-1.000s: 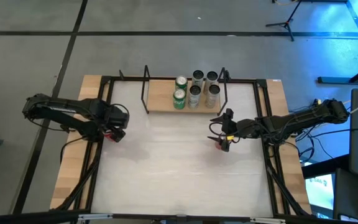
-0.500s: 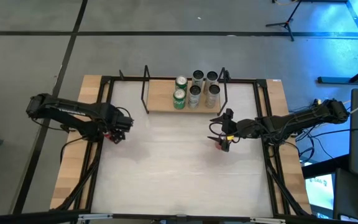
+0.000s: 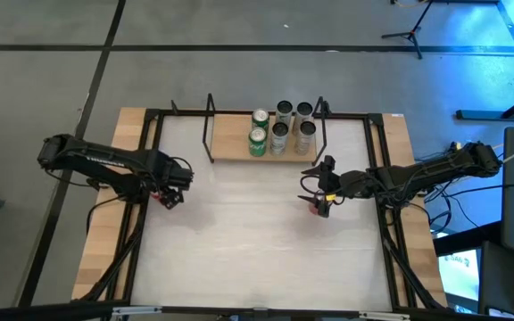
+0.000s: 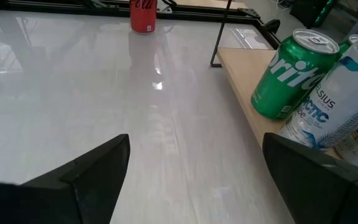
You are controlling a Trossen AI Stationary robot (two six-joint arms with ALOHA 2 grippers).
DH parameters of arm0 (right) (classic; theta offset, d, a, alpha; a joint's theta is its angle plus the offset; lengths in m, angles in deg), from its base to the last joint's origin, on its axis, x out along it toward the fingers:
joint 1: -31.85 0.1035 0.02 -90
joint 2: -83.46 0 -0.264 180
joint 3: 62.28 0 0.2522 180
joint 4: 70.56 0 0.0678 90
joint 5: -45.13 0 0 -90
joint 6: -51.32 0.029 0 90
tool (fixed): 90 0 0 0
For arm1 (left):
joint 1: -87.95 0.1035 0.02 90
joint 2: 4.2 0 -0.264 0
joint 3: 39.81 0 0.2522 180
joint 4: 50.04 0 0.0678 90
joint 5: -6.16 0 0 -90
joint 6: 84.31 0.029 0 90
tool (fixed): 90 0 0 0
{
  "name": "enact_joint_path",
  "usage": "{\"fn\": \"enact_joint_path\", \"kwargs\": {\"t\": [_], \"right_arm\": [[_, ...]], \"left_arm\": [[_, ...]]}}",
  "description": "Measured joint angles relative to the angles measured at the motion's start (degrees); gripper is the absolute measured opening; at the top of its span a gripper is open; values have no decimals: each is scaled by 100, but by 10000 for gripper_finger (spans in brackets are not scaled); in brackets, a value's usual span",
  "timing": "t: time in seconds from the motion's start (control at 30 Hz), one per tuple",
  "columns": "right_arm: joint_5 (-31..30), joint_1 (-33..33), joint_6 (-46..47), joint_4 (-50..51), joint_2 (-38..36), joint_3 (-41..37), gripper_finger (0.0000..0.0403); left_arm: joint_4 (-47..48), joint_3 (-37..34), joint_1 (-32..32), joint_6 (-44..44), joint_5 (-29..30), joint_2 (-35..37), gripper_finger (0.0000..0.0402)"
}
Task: Place canned beverage on shelf
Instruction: Put the left red and black soda can on the shelf
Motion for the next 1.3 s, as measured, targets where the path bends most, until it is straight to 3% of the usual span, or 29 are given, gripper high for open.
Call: {"fn": "enact_joint_path", "kwargs": {"t": [0.2,0.33,0.57,0.73,1.0,1.3], "right_arm": [[0,1,0,-1,0,0,363],[0,-2,-29,0,0,0,363],[1,0,-31,-2,0,0,363],[93,1,42,3,0,0,363],[94,1,223,28,0,0,363],[93,1,315,140,2,0,363]], "left_arm": [[-21,48,-7,124,3,-3,280],[-97,388,-71,144,270,-17,277],[-22,1596,-235,145,369,-14,279],[-24,2653,-307,557,847,-172,279],[60,4548,-88,1843,1252,-1265,279],[766,6499,816,3145,1461,-2825,279]]}}
